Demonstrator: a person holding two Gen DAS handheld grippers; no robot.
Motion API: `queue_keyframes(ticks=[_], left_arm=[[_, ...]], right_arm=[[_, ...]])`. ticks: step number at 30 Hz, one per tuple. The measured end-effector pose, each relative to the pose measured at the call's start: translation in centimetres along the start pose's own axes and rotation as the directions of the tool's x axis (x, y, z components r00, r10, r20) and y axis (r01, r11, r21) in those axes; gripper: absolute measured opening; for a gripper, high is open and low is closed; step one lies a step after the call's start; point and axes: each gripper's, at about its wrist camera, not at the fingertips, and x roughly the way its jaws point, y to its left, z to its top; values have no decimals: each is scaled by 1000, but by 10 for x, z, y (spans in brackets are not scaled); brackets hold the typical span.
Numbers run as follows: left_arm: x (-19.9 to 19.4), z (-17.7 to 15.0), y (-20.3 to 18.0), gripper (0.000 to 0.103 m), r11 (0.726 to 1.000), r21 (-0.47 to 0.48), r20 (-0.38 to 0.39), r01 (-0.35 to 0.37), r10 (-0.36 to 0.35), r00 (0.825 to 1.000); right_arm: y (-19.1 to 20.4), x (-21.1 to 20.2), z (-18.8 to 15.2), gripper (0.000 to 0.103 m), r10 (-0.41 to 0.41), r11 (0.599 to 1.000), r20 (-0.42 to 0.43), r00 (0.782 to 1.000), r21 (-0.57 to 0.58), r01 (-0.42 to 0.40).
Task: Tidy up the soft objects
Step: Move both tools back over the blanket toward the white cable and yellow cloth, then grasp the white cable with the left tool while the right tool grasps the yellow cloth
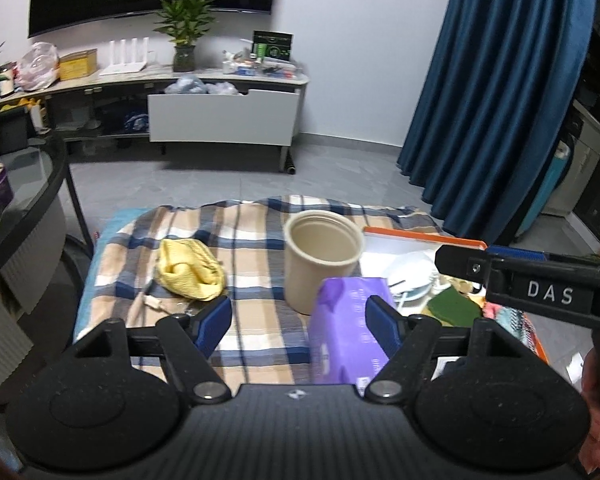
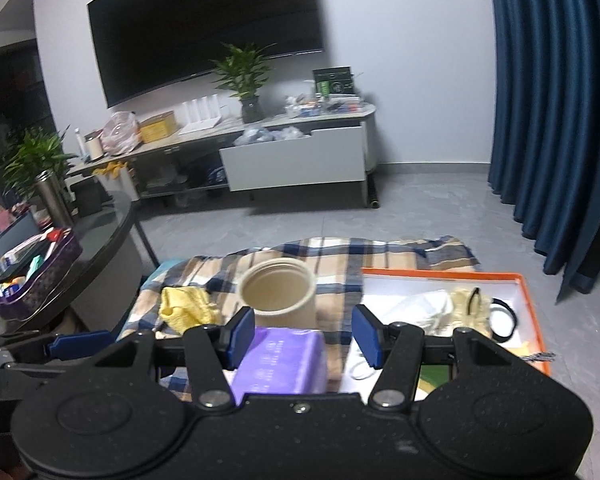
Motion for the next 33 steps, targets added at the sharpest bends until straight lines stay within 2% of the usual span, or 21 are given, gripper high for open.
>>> queue_keyframes(ticks=[11, 23, 33], left_arm=[[-4, -4, 29, 76, 998, -50, -4, -42, 42, 999], [17, -19, 71, 77, 987, -108, -84, -115, 106, 991], [54, -26, 79, 77, 988, -101, -149, -119, 103, 983]], right_arm=[[35, 14, 0, 66, 44, 998, -24, 999, -51, -45], [54, 27, -6, 66, 82, 992, -54, 995, -86, -87], [64, 42, -5, 66, 122, 986, -66, 990, -109, -128]])
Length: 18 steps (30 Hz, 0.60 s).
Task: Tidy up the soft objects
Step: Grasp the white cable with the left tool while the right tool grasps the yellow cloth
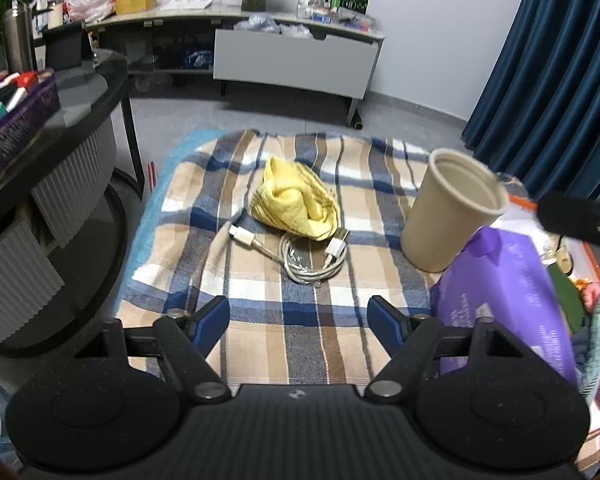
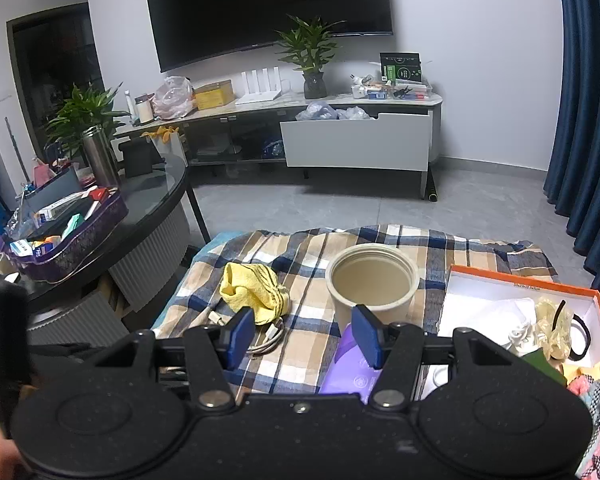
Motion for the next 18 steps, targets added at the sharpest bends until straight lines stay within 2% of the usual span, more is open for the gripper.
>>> queue_keyframes(ticks=[5, 12, 18], left_arm=[[31, 1, -3, 79, 1000, 6, -35, 5, -5, 999], [75, 9, -8, 81, 999, 26, -81, -24, 26, 996], [95, 23, -15, 88, 998, 54, -63, -40, 43, 997]], right_arm=[[-6, 4, 2, 66, 5, 1000, 3, 1000, 2, -5], [-14, 10, 5, 66, 6, 1000, 9, 1000, 2, -6], [-22, 20, 8, 66, 1, 1000, 6, 1000, 7, -1]])
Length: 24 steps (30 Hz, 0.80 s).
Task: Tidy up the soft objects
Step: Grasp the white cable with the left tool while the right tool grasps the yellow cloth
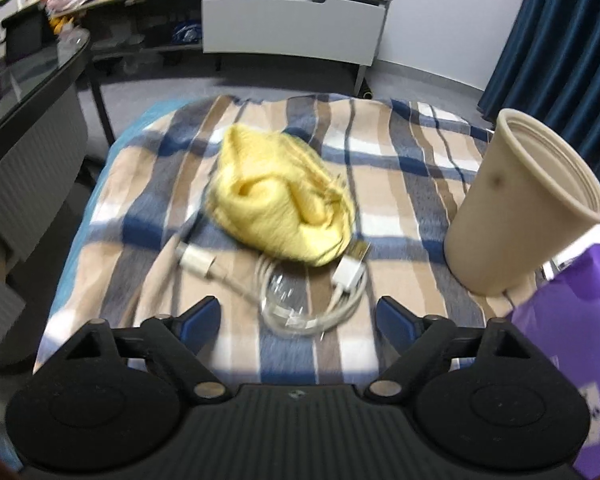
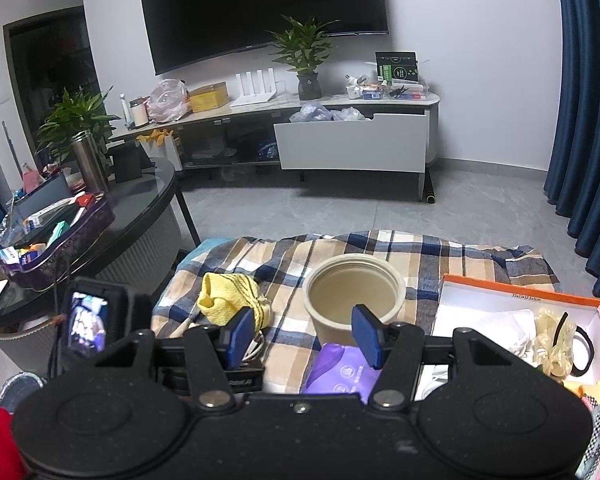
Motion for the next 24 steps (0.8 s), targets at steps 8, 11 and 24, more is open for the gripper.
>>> queue_keyframes(ticks=[8, 11, 24], left_arm=[[8, 4, -10, 78, 995, 89, 38, -39, 36, 999], [-1, -2, -6, 67, 996, 91, 37, -7, 4, 999], [-70, -29, 37, 65, 996, -40, 112, 85, -80, 991]], right_arm=[[-2, 7, 4, 66, -1, 1000, 0, 1000, -2, 1], [-2, 7, 4, 66, 5, 1000, -1, 1000, -4, -5], [27, 32, 1, 66, 52, 998, -63, 997, -22, -54]])
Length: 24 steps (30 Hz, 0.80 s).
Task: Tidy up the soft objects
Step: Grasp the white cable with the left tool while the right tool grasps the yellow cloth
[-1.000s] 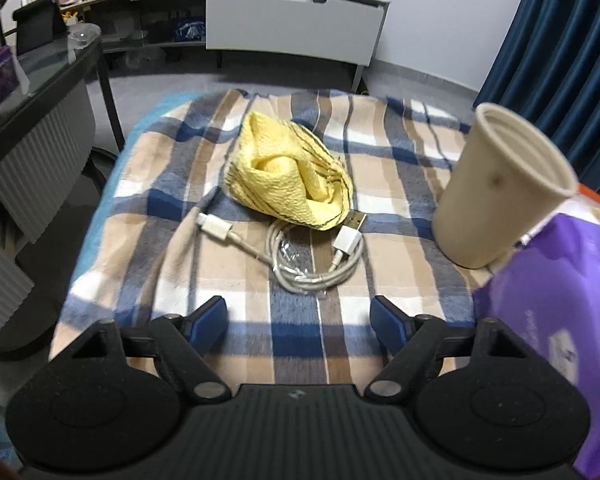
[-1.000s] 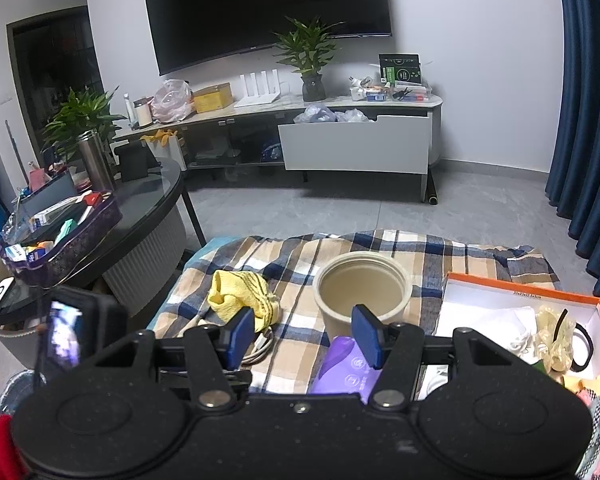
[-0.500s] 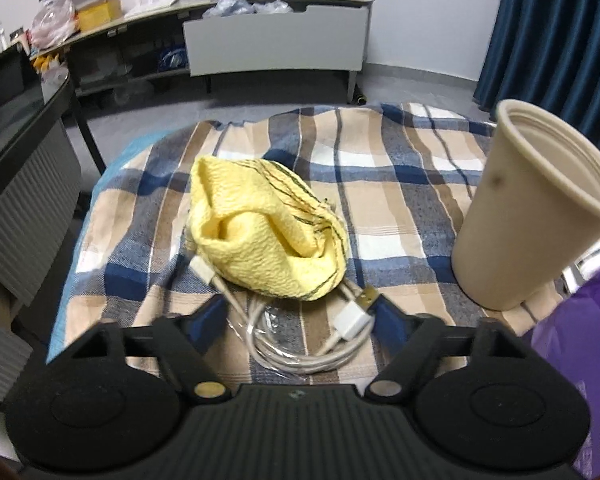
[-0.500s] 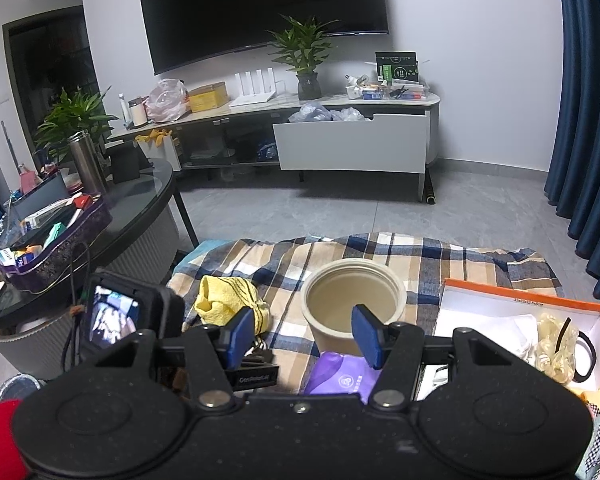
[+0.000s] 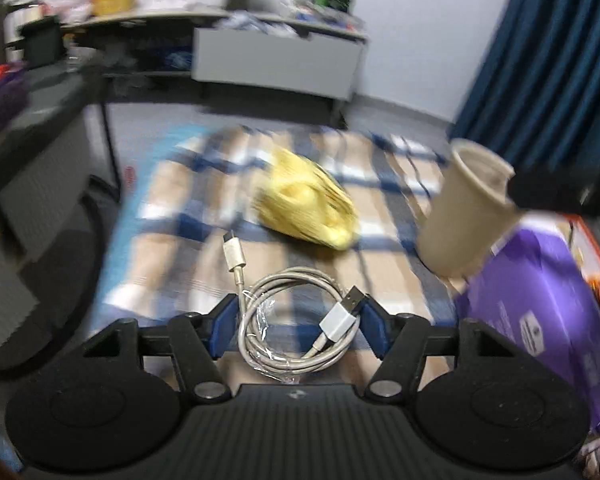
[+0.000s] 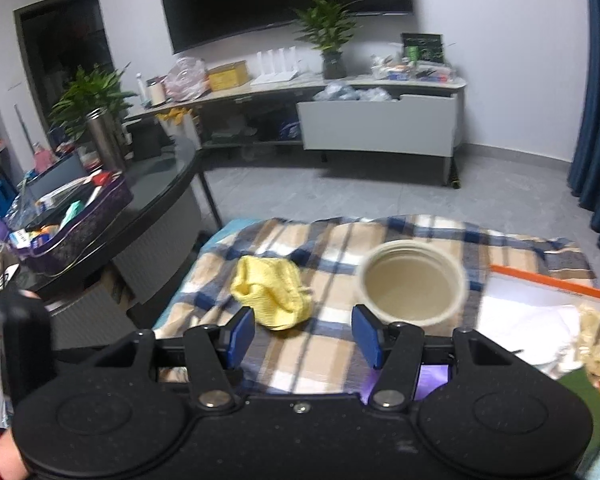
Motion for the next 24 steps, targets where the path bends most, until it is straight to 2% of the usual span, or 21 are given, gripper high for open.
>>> queue_keyframes(ticks=[6, 9, 11, 15, 19, 24], left_arm=[[-13, 15, 29, 65, 994, -55, 51, -93, 96, 994], [-16, 25, 37, 65, 991, -70, 70, -114, 118, 991], [-17, 30, 40, 65, 990, -83, 72, -118, 124, 990], [-15, 33, 44, 65, 989, -94, 70, -116, 123, 990], [-13, 31, 46, 65, 988, -96, 68, -123, 130, 989], [-7, 33, 50, 65, 985, -110, 59, -136, 143, 988]], right_arm=[[28, 34, 6, 66, 22, 999, -61, 998, -48, -25], [37, 59, 12, 70, 23, 998, -102, 995, -55, -28], [42, 78, 15, 71, 24, 998, -139, 990, -54, -32], [58, 110, 21, 72, -26, 993, -173, 985, -118, 5], [55, 142, 27, 76, -33, 997, -216, 976, -70, 18], [56, 172, 28, 77, -53, 996, -258, 965, -84, 32]])
